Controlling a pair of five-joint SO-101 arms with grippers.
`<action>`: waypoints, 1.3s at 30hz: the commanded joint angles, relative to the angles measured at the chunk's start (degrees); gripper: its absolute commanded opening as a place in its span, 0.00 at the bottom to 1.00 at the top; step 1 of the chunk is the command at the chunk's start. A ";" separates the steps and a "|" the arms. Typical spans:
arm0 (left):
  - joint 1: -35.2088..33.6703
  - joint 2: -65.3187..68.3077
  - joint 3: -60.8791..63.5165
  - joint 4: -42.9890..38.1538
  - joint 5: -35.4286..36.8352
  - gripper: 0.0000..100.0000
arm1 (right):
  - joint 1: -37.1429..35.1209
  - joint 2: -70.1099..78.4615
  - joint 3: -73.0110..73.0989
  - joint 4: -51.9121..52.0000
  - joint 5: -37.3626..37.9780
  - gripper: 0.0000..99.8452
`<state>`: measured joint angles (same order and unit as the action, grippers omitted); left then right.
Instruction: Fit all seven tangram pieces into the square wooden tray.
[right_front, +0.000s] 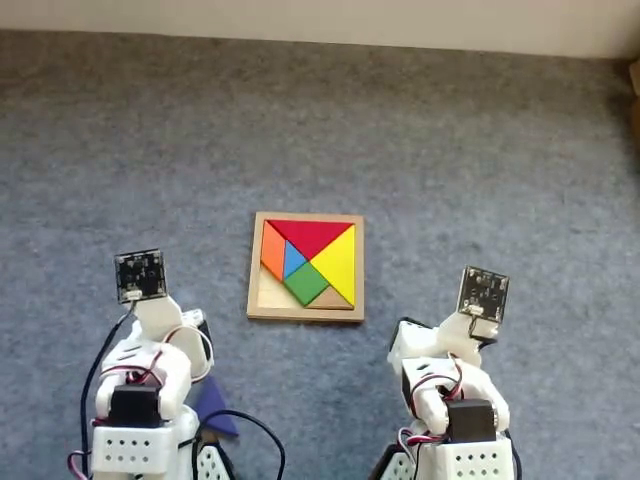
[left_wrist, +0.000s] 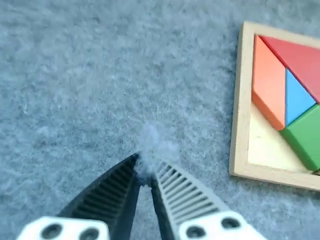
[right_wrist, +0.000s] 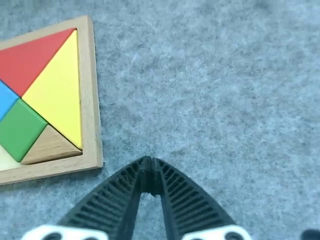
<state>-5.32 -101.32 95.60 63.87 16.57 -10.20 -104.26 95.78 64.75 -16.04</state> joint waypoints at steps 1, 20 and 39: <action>-3.38 -1.89 1.54 -0.88 0.18 0.01 | 0.75 -0.75 9.01 -1.36 0.26 0.01; -14.37 -1.36 1.63 -0.44 0.44 0.01 | 2.95 -0.75 9.01 -1.27 0.26 0.01; -14.37 -1.36 1.63 -0.44 0.44 0.01 | 3.12 -0.75 9.01 -1.27 0.35 0.01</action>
<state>-18.86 -101.32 95.96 63.87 16.57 -7.65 -104.26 95.78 64.75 -16.04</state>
